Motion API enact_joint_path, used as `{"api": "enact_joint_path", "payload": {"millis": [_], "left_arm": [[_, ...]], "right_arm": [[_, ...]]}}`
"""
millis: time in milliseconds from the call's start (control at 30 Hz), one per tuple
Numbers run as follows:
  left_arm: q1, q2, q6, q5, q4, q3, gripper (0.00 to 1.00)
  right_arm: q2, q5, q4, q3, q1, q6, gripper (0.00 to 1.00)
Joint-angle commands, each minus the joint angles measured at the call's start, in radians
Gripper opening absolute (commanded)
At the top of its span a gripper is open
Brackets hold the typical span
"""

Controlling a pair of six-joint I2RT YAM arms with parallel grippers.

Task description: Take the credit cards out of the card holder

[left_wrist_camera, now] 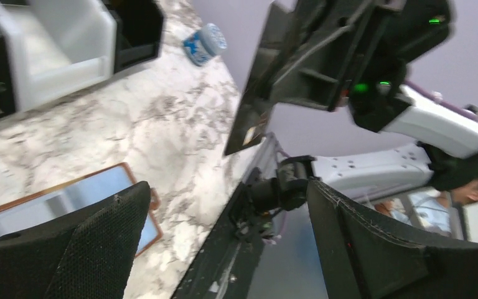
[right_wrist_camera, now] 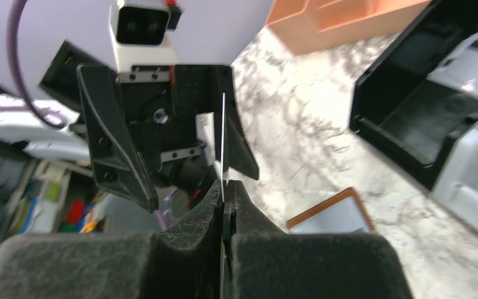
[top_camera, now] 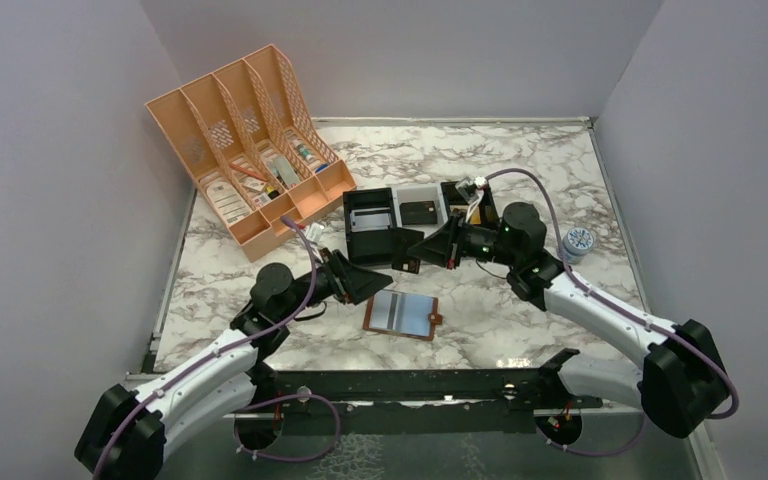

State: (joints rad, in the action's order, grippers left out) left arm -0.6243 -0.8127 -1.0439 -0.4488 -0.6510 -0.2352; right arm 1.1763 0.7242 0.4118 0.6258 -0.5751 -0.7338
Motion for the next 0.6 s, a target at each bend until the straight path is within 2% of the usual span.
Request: {"api": "enact_joint_path", "payload": {"millis": [0, 100, 267, 433, 567], "left_arm": [[-0.003, 0.078, 0.159, 0.166, 0.372, -0.09, 0.99], [-0.002, 0.1, 0.277, 0.286, 0.649, -0.19, 0.99], [-0.002, 0.088, 0.458, 0.494, 1.05, -0.4, 0.99], [-0.002, 0.079, 0.55, 0.611, 1.125, -0.467, 0.99], [-0.002, 0.053, 0.575, 0.696, 1.125, -0.465, 0.99]], "right_arm": [[-0.074, -0.261, -0.253, 0.062, -0.003, 0.221, 0.01], [-0.082, -0.435, -0.353, 0.094, -0.003, 0.321, 0.01], [0.012, -0.668, -0.483, 0.189, -0.003, 0.515, 0.01], [0.081, -0.712, -0.386, 0.201, -0.015, 0.665, 0.01], [0.16, -0.814, -0.309, 0.218, -0.099, 0.908, 0.01]]}}
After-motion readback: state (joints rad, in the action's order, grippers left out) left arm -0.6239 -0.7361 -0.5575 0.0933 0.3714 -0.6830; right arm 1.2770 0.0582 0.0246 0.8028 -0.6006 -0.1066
